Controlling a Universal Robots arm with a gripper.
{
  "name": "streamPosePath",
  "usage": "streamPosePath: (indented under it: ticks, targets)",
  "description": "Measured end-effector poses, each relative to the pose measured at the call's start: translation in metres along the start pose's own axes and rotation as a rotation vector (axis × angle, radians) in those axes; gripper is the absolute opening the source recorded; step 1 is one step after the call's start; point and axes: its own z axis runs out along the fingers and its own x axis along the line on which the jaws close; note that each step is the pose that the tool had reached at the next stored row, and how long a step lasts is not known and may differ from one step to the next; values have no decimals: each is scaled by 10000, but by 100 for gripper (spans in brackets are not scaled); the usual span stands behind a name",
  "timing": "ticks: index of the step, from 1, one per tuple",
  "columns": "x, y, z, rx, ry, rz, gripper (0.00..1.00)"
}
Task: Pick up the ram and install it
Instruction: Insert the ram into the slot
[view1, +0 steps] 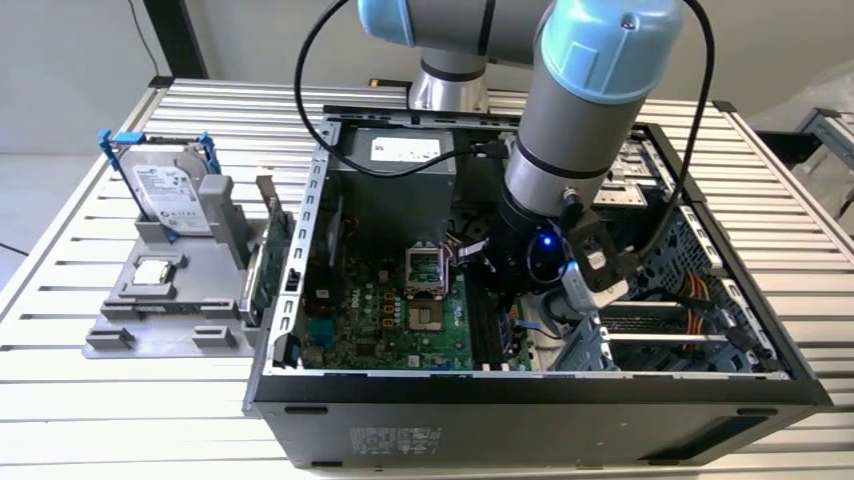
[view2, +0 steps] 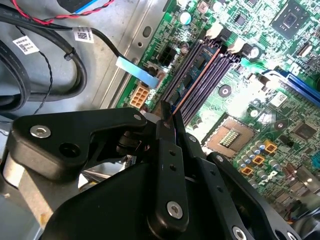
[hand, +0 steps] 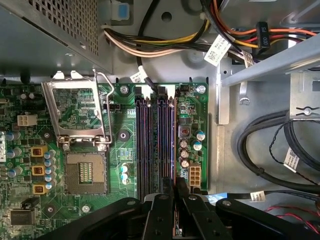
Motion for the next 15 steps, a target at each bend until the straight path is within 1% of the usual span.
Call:
streamPosePath:
  ticks: [7, 15]
  targets:
    - [0, 0, 2, 0, 0, -47, 0]
    - [-1, -2, 14, 1, 16, -48, 0]
